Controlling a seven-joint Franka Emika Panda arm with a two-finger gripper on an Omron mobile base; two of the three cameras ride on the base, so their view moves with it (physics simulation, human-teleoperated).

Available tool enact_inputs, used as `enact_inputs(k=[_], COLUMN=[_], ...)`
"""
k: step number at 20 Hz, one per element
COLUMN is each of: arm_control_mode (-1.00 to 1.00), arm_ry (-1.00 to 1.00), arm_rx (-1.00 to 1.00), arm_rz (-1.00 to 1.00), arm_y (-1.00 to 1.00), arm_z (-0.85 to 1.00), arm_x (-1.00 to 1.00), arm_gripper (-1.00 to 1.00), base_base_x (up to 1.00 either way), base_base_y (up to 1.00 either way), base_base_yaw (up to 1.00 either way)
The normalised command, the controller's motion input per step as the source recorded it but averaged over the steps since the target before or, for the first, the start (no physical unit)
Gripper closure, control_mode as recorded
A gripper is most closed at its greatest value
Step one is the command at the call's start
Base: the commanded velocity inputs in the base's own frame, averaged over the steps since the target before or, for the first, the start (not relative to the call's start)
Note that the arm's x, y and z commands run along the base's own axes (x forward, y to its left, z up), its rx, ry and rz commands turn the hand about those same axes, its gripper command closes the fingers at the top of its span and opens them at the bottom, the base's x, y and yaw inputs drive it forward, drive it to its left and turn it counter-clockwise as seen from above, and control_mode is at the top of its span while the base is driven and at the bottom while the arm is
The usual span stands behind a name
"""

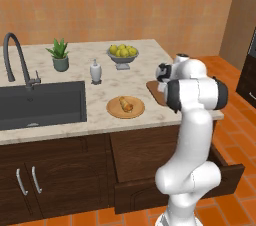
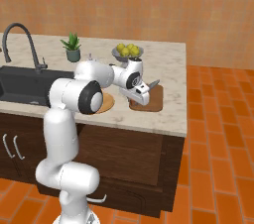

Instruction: Pick up the knife from the drawer and place it on the cutting board. Then place the meat from the plate to the cutting board.

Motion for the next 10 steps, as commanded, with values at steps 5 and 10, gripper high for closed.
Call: enact_inputs(k=[5, 10], arm_control_mode=[-1.0, -1.0], arm_ry=[0.0, -0.01], arm_rx=[0.0, 0.0], arm_rz=[0.03, 0.03], arm_y=[-0.02, 0.0], arm_z=[-0.42, -0.27], arm_x=[0.47, 0.44], arm_gripper=[1.0, 1.0], base_base_x=[0.0, 0.0], base_base_y=[0.0, 0.0], base_base_yaw=[0.0, 0.0])
